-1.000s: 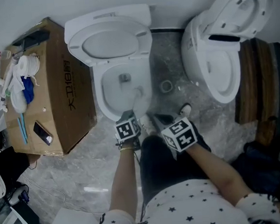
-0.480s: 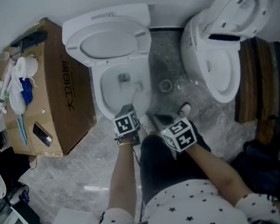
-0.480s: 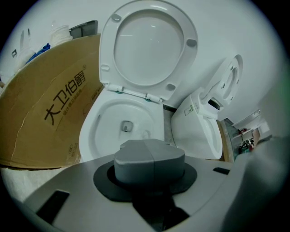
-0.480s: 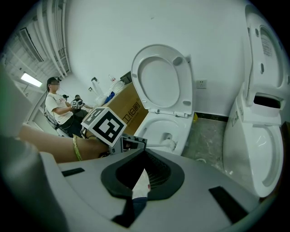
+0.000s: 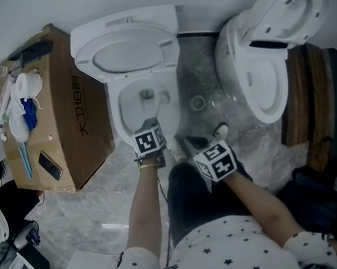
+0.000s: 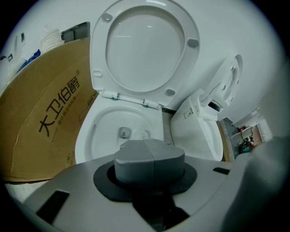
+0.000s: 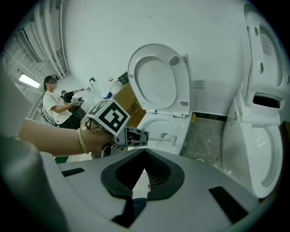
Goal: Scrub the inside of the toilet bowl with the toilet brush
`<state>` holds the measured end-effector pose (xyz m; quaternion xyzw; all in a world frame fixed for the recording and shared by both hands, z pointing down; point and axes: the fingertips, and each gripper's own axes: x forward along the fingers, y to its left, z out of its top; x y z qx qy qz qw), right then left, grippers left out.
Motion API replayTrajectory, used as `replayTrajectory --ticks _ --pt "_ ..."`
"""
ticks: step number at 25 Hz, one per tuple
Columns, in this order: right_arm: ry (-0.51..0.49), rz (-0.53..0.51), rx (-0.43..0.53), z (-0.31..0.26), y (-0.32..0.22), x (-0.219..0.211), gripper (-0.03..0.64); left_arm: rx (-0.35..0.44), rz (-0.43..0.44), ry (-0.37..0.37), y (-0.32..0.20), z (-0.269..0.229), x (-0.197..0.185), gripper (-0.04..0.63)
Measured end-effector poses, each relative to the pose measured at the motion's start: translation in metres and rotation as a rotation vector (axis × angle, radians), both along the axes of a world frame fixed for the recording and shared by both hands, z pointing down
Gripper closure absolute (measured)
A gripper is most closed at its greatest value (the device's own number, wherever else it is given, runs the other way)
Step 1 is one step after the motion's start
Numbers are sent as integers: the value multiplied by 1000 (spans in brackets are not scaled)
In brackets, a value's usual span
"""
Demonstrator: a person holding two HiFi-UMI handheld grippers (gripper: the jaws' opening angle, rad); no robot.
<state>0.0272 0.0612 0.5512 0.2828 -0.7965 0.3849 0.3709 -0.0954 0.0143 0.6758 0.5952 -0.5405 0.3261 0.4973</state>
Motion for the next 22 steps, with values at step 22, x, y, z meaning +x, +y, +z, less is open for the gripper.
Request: replayTrajectory --ticks 22 --pt "18 15 -24 10 -19 -3 611 -32 -88 59 -39 6 -25 448"
